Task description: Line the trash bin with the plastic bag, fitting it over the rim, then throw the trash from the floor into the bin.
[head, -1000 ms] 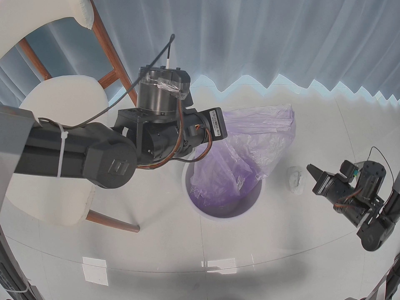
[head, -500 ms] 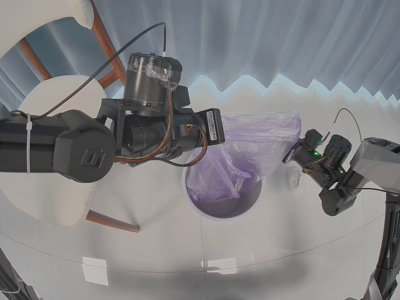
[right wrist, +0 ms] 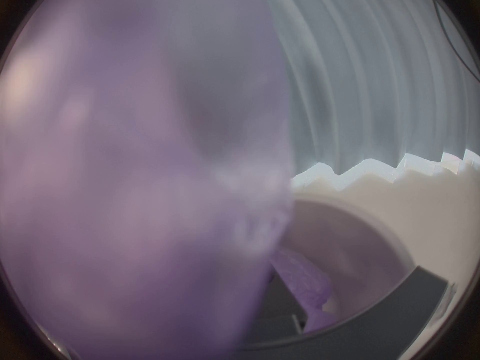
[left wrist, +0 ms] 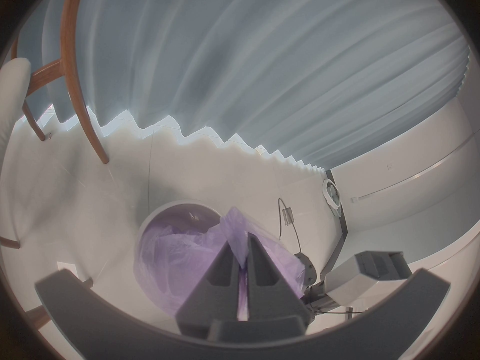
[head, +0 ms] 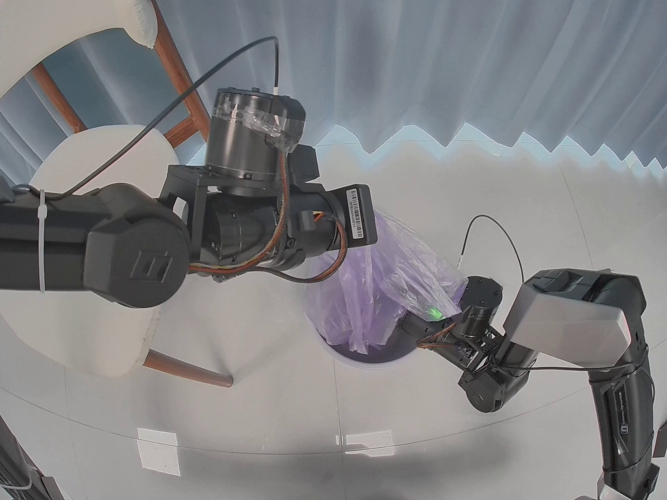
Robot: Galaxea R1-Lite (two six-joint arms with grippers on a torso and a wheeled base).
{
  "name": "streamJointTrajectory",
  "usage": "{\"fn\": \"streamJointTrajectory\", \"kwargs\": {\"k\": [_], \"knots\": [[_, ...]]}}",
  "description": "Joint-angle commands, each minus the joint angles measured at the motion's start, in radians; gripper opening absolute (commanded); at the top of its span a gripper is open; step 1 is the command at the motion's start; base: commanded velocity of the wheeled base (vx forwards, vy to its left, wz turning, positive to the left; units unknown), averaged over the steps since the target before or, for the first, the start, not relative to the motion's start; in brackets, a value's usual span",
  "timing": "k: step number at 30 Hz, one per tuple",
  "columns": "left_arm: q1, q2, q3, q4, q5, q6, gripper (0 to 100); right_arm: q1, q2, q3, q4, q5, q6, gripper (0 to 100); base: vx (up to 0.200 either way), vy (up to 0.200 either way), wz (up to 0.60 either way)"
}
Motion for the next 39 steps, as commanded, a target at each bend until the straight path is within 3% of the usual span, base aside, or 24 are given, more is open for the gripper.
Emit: {"fn": "streamJointTrajectory", "kwargs": {"k": [1, 5, 8, 13, 14, 17, 22, 24, 31, 35, 37, 38, 39], "knots": [[0.002, 0.014, 0.006, -0.002, 0.002, 0.001, 0, 0.0, 0.051, -0.009, -0.008, -0.016, 0.007, 0, 0.0, 0.0, 0.0], [0.001, 0.017, 0.006, 0.001, 0.011, 0.002, 0, -0.062, -0.032, 0.02, -0.006, -0.057, 0.057, 0, 0.0, 0.0, 0.0], [0.002, 0.022, 0.002, -0.003, 0.011, 0.004, 0, -0.111, -0.177, 0.094, 0.017, -0.097, 0.18, 0, 0.0, 0.0, 0.0], [0.001, 0.022, 0.019, 0.006, 0.016, 0.007, 0, -0.186, -0.481, 0.279, 0.175, -0.158, 0.445, 0, 0.0, 0.0, 0.0], [0.001, 0.022, 0.019, 0.006, 0.016, 0.007, 0, -0.186, -0.481, 0.279, 0.175, -0.158, 0.445, 0, 0.0, 0.0, 0.0], [-0.016, 0.032, 0.049, 0.003, 0.089, 0.014, 0, -0.247, -0.707, 0.394, 0.396, -0.186, 0.689, 0, 0.0, 0.0, 0.0], [-0.021, 0.046, 0.054, -0.003, 0.099, 0.011, 0, -0.318, -0.855, 0.426, 0.678, -0.186, 0.904, 0, 0.0, 0.0, 0.0], [-0.022, 0.046, 0.052, -0.002, 0.099, 0.011, 0, -0.316, -0.878, 0.463, 0.732, -0.188, 0.939, 0, 0.0, 0.0, 0.0], [-0.021, 0.042, 0.068, 0.003, 0.112, 0.017, 0, -0.316, -0.92, 0.489, 0.75, -0.203, 0.919, 0, 0.0, 0.0, 0.0], [-0.036, 0.038, 0.092, 0.001, 0.175, 0.106, 0, -0.134, -1.001, 0.555, 0.91, -0.255, 0.947, 0, 0.0, 0.0, 0.0], [-0.044, 0.037, 0.097, -0.003, 0.177, 0.116, 0, -0.092, -1.035, 0.555, 0.934, -0.275, 0.976, 0, 0.0, 0.0, 0.0], [-0.059, 0.037, 0.097, -0.005, 0.177, 0.116, 0, -0.054, -1.053, 0.546, 0.948, -0.275, 1.036, 0, 0.0, 0.0, 0.0], [-0.068, 0.038, 0.097, -0.003, 0.177, 0.116, 0, -0.029, -1.055, 0.535, 0.95, -0.277, 1.077, 100, 0.0, 0.0, 0.0]]}}
